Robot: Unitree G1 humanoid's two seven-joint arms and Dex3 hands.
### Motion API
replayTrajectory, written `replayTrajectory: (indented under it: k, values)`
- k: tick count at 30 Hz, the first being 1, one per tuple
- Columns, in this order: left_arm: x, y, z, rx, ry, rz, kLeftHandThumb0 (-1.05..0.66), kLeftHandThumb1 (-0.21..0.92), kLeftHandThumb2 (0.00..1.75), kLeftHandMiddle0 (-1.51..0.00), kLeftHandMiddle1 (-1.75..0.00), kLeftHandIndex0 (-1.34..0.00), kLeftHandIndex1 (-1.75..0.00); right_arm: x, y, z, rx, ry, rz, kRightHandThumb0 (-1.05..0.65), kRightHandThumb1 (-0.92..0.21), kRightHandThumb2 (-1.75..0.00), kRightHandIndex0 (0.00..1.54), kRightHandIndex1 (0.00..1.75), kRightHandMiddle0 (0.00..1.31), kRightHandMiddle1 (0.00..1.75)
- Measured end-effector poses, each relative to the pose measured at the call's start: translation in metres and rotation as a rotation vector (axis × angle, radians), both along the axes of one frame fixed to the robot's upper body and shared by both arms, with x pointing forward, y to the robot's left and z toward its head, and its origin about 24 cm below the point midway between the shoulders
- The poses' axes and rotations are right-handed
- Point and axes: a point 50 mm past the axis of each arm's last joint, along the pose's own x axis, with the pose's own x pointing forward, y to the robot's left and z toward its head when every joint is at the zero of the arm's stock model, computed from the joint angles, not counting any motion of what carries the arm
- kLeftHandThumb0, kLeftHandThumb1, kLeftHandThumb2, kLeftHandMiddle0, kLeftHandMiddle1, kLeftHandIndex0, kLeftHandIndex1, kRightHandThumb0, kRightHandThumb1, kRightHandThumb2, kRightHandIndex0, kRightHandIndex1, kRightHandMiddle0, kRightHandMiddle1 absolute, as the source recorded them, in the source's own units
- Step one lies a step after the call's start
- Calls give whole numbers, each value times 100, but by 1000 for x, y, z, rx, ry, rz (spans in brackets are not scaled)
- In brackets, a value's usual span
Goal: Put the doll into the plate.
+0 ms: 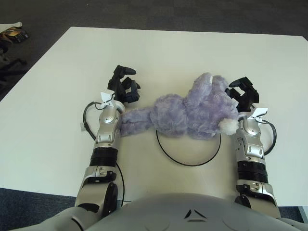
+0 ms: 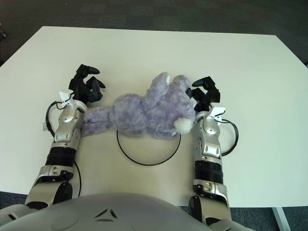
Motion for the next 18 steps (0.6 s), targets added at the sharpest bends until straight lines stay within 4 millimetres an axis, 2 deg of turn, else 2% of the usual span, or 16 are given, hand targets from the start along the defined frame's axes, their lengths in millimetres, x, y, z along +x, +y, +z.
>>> replayTrajectory:
  k: [18]
  values:
    - [-1, 0, 0, -2, 2, 1, -1, 30, 133, -65, -175, -42, -167, 0, 1, 0, -3, 3, -11, -1, -5, -150, 95, 138, 61, 175]
